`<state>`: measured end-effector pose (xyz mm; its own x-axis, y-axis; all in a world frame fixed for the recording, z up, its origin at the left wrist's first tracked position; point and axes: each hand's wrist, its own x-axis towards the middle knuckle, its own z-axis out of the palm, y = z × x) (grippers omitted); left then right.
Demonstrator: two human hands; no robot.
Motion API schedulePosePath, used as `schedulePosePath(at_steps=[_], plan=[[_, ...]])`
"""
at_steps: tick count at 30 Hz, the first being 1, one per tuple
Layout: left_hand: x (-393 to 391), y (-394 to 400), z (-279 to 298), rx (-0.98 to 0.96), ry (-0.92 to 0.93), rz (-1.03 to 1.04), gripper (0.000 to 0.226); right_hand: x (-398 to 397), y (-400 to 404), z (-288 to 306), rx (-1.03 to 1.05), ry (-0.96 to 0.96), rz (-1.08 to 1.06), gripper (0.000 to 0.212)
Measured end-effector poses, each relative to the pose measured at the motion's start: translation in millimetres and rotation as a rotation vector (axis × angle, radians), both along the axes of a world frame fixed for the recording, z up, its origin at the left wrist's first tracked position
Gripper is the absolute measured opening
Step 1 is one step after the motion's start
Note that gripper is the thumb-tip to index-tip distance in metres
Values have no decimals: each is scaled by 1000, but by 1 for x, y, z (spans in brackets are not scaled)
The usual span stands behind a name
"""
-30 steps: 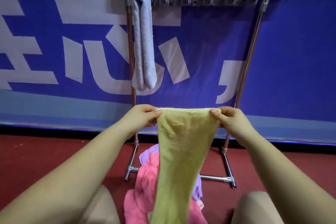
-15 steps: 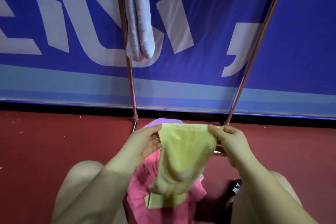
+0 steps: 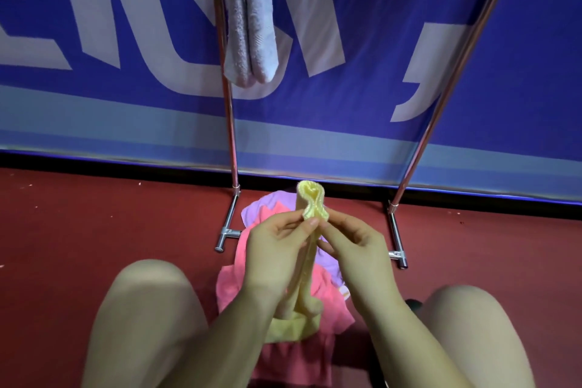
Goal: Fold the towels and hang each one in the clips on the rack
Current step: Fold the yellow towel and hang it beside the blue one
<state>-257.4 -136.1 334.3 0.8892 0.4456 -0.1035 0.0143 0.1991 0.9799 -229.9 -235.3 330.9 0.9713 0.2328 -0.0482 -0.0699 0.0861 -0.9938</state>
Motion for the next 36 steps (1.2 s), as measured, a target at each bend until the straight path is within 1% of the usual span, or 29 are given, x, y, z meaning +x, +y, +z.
schedulePosePath(at_steps=[3,5,7,9,11,12,14,15,16,18,19,20,22,24,26,27,29,32,34,36], plan=[[-3,3,-1,23,-22,8,21,-2,-1,5,60,29,50,36],[-4,6,-1,45,-38,0,22,-3,-1,6,9,-3,56,39],[-6,7,-1,54,-55,-20,29,-4,-1,6,-51,-48,79,40],[-6,8,-3,90,-66,-23,33,-6,-3,6,-40,-39,127,38],[-6,11,-5,140,-75,-35,35,-7,-6,7,-15,-16,174,33],[-6,14,-4,161,-84,-53,36,-6,-9,7,-39,-42,179,28],[-5,20,-1,198,-112,-107,38,1,-16,5,-121,-144,90,21],[-4,24,3,211,-128,-147,37,7,-21,4,-146,-162,45,25],[-3,27,7,215,-141,-194,34,13,-26,3,-169,-160,29,41],[-1,33,19,201,-162,-298,26,24,-32,7,-167,-121,139,71],[0,36,25,197,-167,-348,23,28,-33,9,-132,-85,223,78],[2,39,30,195,-167,-390,21,31,-32,13,-85,-46,297,76],[6,45,42,189,-164,-448,20,35,-32,25,-9,-43,382,53],[10,53,53,219,-160,-480,18,37,-32,37,29,-114,392,32],[13,61,66,277,-158,-514,16,39,-32,49,73,-128,376,19],[15,64,73,300,-154,-530,16,40,-32,56,84,-133,372,15],[17,71,91,324,-149,-571,18,42,-31,73,75,-149,381,16],[19,76,125,359,-192,-599,19,45,-29,111,41,-222,419,13],[19,78,151,335,-239,-595,19,46,-28,141,6,-303,435,8],[21,80,176,283,-300,-586,18,45,-25,172,-7,-374,449,10]])
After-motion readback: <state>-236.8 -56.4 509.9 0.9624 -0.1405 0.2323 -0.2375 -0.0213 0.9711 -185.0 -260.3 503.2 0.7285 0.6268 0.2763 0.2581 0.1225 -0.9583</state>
